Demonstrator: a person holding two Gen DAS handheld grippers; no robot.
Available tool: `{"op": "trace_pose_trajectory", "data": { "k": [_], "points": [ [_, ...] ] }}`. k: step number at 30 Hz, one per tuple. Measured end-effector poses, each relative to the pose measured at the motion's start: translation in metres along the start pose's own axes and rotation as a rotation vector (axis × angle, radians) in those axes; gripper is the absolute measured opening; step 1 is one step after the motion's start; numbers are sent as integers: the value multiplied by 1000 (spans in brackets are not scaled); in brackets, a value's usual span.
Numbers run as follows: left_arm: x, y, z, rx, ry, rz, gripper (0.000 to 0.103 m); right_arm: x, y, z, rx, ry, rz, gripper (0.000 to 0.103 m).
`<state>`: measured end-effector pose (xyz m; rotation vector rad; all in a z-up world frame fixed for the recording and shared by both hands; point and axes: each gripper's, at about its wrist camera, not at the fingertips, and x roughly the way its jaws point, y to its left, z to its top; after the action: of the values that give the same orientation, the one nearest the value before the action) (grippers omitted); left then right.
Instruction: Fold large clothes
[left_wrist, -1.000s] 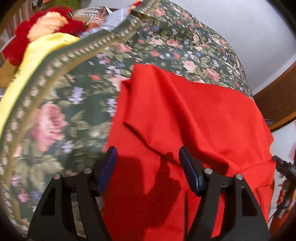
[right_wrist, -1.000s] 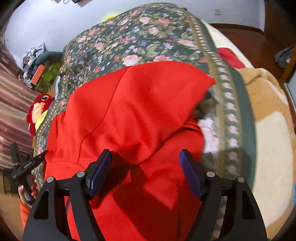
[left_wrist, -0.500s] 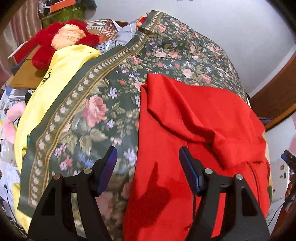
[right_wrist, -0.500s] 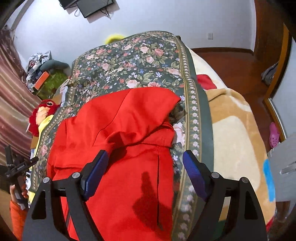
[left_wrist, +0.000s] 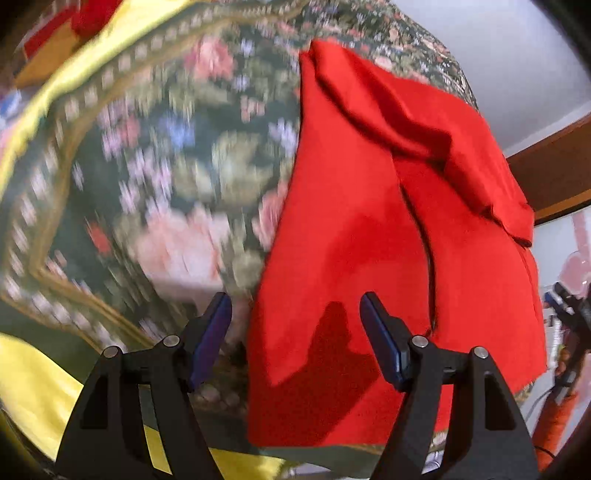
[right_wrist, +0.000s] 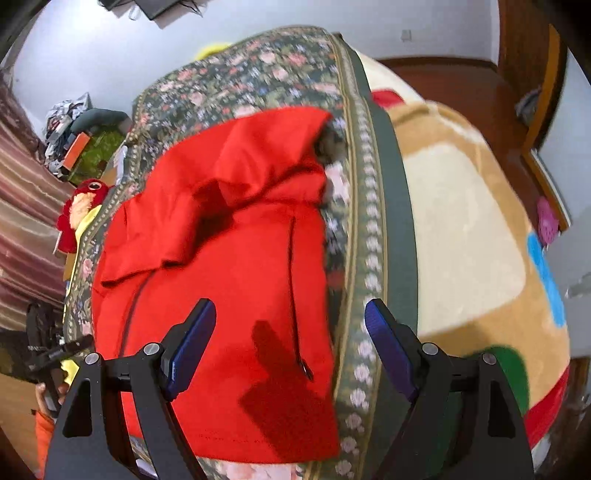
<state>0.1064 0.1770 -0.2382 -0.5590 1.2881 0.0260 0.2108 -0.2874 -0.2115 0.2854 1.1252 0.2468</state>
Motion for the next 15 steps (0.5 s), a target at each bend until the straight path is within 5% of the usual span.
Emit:
{"op": "trace_pose_trajectory", "data": {
  "k": [9, 13, 15],
  "points": [
    [19, 15, -30, -116, 1, -158, 78, 29, -11, -28, 77, 108, 61, 81],
    [23, 9, -35, -108, 10, -225, 78, 32, -6, -31, 85, 65, 64, 83],
    [23, 4, -34, -101, 12, -252, 69, 33, 3, -31, 58, 43, 96, 83]
  ]
}}
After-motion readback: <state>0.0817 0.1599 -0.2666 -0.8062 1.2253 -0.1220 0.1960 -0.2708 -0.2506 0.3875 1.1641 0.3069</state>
